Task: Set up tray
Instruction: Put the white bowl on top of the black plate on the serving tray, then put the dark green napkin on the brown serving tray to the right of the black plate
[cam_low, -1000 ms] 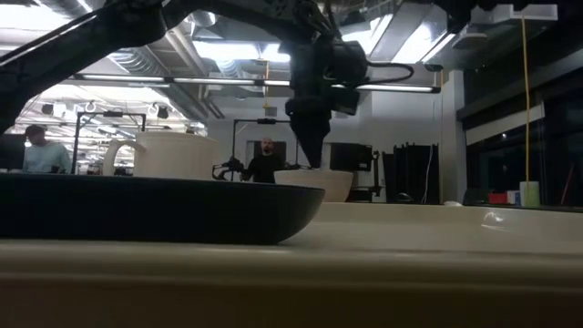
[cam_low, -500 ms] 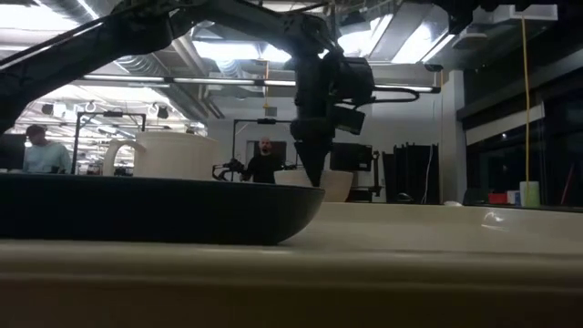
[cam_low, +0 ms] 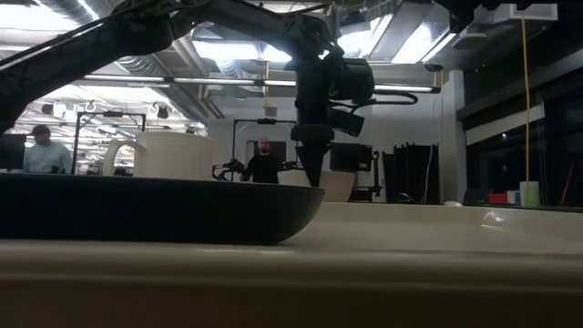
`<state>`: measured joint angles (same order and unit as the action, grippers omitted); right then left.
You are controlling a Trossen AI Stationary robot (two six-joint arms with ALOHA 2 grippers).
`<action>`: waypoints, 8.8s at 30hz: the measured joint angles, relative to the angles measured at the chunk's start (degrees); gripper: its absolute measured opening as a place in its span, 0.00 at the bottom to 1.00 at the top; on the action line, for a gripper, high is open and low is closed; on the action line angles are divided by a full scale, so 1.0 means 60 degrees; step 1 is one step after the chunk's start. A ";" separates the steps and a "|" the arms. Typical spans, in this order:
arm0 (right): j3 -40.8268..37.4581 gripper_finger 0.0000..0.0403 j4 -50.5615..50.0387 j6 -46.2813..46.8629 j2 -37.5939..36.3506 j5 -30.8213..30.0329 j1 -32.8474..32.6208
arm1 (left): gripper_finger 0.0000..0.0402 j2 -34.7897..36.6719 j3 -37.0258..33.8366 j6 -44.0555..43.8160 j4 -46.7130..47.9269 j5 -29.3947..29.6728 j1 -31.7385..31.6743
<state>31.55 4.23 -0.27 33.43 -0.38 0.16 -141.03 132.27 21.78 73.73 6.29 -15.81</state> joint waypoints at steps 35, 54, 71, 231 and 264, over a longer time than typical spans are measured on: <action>0.0004 0.42 -0.1198 -0.0004 -0.0106 0.0004 -0.0004 | 0.01 0.4112 0.0339 -0.7514 0.2717 -0.1815 0.2897; 0.0004 0.42 -0.1095 0.0021 -0.0106 0.0006 0.0000 | 0.00 0.2761 0.0339 -1.0362 0.2375 -0.0970 0.7059; 0.0004 0.42 -0.1100 -0.0011 -0.0106 0.0069 0.0000 | 0.00 0.1200 0.0328 -0.9861 0.2232 -0.0279 0.8229; 0.2637 0.76 -0.6758 2.2270 0.9879 0.2610 -0.9085 | 0.36 0.6670 -0.0729 -0.7599 0.2713 0.7250 0.5941; 0.4405 0.76 -0.9860 2.1787 0.9573 0.0978 -0.8732 | 0.36 0.6670 -0.0729 -0.7579 0.2714 0.7176 0.5952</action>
<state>57.98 -54.93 130.45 90.87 5.49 -52.23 -101.01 127.90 -23.69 90.02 49.34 19.90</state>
